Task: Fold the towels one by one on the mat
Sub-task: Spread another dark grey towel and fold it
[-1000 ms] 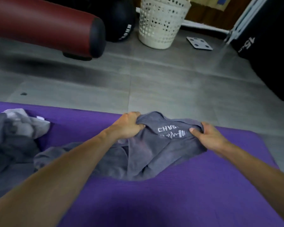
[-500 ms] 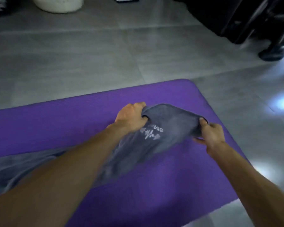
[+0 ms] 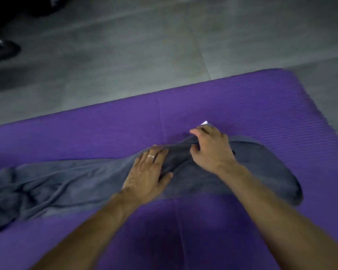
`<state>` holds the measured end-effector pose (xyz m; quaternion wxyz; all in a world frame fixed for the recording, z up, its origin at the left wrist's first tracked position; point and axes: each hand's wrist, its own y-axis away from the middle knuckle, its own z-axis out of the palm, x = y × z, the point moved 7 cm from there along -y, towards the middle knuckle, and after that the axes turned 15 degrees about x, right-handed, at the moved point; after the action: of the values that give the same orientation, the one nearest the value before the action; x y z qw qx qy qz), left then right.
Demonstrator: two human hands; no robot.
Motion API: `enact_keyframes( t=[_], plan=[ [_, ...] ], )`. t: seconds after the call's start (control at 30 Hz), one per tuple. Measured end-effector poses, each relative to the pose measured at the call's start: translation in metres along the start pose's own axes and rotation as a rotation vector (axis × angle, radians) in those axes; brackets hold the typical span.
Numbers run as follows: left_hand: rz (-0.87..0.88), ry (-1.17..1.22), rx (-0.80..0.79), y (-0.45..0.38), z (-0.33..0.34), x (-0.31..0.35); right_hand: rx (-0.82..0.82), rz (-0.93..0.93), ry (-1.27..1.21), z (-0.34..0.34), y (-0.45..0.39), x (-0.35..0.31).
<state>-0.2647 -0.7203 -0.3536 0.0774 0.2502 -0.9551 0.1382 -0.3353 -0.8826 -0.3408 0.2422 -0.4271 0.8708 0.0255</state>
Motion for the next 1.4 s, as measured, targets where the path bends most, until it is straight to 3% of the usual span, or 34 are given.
enact_keyframes(
  t=[0.1, 0.2, 0.27, 0.37, 0.43, 0.57, 0.63, 0.73, 0.87, 0.93, 1.0, 1.13, 1.27, 1.33, 1.4],
  plan=[
    [-0.159, -0.132, -0.008, 0.046, -0.024, -0.067, -0.19, -0.253, 0.065, 0.055, 0.002, -0.068],
    [-0.325, -0.231, -0.173, 0.088, -0.031, -0.115, -0.356, -0.393, 0.125, 0.095, 0.02, -0.102],
    [-0.442, -0.281, -0.256, 0.107, -0.031, -0.14, -0.289, -0.407, 0.112, 0.098, 0.025, -0.111],
    [-0.497, -0.318, -0.203, 0.103, -0.037, -0.151, -0.179, -0.412, 0.053, 0.078, 0.024, -0.117],
    [-0.44, -0.299, -0.154, 0.085, -0.041, -0.136, -0.157, -0.319, -0.012, 0.055, 0.018, -0.107],
    [-0.344, -0.014, -0.024, 0.04, -0.037, -0.067, 0.012, -0.134, 0.022, -0.006, 0.001, -0.047],
    [-0.218, 0.074, -0.05, 0.026, -0.029, -0.023, 0.032, -0.03, 0.098, -0.032, 0.012, -0.008],
    [0.086, 0.01, -0.167, 0.026, -0.013, 0.022, -0.026, 0.0, 0.323, -0.054, 0.038, 0.024],
    [0.442, -0.1, -0.27, 0.061, -0.022, 0.005, -0.054, -0.054, 0.443, -0.045, 0.056, -0.01],
    [0.506, -0.15, -0.345, 0.079, -0.042, -0.035, -0.022, -0.169, 0.379, -0.028, 0.062, -0.062],
    [0.391, -0.185, -0.373, 0.087, -0.068, -0.092, -0.061, -0.307, 0.28, -0.001, 0.068, -0.122],
    [-0.106, -0.218, -0.326, 0.126, -0.104, -0.21, -0.286, -0.438, 0.128, 0.069, 0.089, -0.22],
    [-0.537, 0.08, -0.252, 0.173, -0.097, -0.264, -0.448, -0.377, 0.092, 0.122, 0.1, -0.248],
    [-0.621, 0.165, -0.125, 0.181, -0.098, -0.27, -0.48, -0.328, 0.077, 0.133, 0.102, -0.249],
    [-0.647, 0.263, -0.008, 0.181, -0.104, -0.265, -0.396, -0.264, 0.029, 0.129, 0.093, -0.248]
  ],
)
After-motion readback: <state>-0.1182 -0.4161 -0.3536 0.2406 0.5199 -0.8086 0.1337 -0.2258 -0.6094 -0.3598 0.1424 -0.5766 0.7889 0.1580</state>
